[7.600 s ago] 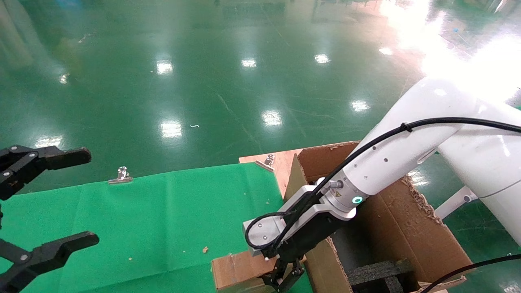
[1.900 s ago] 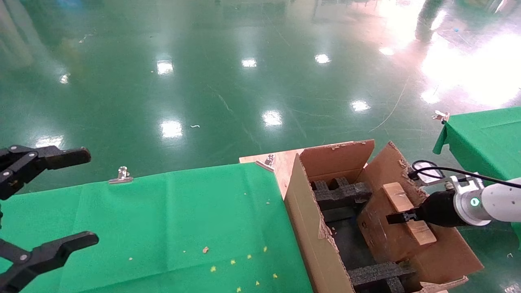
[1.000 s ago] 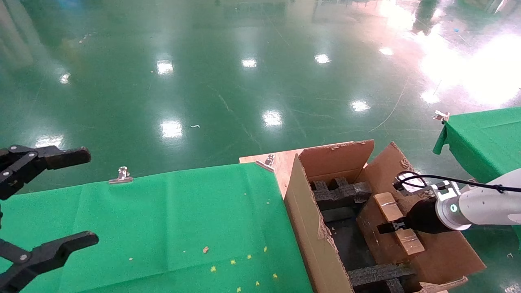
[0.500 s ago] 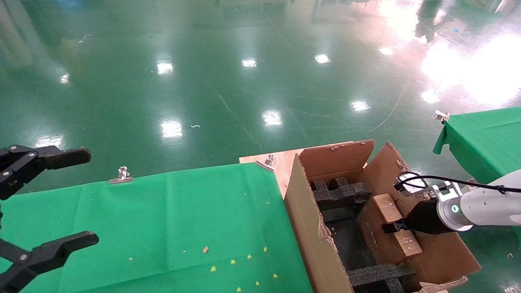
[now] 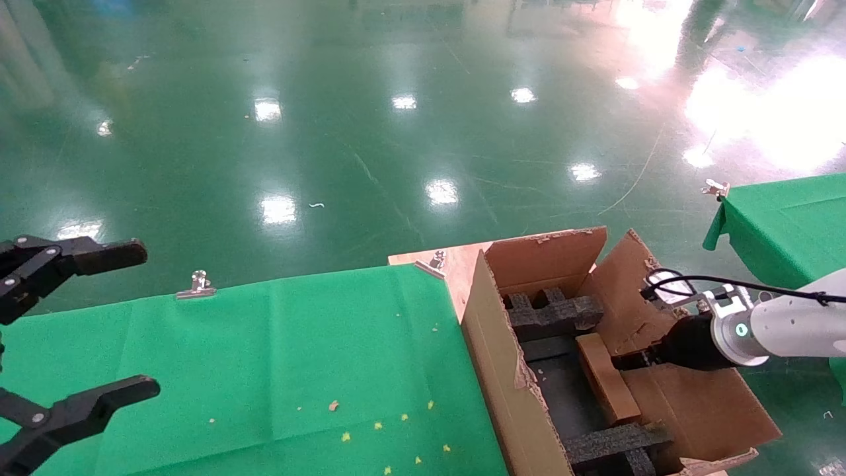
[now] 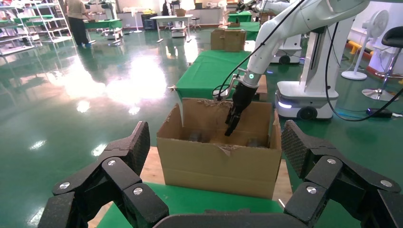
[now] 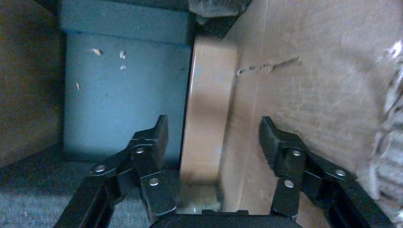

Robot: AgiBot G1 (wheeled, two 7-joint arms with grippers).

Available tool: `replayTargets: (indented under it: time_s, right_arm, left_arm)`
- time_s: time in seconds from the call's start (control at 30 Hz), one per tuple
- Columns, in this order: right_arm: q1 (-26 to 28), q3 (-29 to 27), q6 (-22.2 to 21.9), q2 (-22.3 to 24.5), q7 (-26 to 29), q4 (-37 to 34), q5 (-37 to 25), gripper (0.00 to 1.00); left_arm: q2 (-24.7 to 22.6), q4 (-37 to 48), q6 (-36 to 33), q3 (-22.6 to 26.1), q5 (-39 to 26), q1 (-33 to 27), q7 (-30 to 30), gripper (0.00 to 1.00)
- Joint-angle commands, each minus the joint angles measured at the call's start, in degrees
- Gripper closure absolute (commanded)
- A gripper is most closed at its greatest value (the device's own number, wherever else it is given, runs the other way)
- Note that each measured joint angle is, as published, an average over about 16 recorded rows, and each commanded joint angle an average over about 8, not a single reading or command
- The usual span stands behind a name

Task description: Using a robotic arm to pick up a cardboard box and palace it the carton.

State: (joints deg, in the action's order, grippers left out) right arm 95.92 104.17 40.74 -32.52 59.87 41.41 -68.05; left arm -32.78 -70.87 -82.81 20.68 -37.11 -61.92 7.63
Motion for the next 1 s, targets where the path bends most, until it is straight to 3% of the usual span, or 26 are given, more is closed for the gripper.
replayTargets:
  time_s: [0.03,0.3,0.6,0.77,1.0]
  right_arm:
    - [0.29,0.0,0.02,0.14,-0.01,0.24,-0.14,0.0]
    - [6.32,-2.42,-2.33,3.55,-1.56,8.06,-1.13,0.0]
    - [12.37,-7.86,-2.87,11.17,-7.7,28.33,3.37,0.0]
    - [12.69,-11.17,1.18,13.56,-14.39,34.24,11.25,0.0]
    - [10.69,-15.24,12.73,14.65,-23.83,34.46,27.67,0.0]
  left_arm:
    - [0.0,0.0,0.0,0.0,0.0,0.0,0.0,0.0]
    - [0.0,0.0,0.0,0.0,0.0,0.0,0.0,0.0]
    - [0.0,0.0,0.0,0.0,0.0,0.0,0.0,0.0]
    - [0.0,0.0,0.0,0.0,0.0,0.0,0.0,0.0]
    - [0.0,0.0,0.0,0.0,0.0,0.0,0.0,0.0]
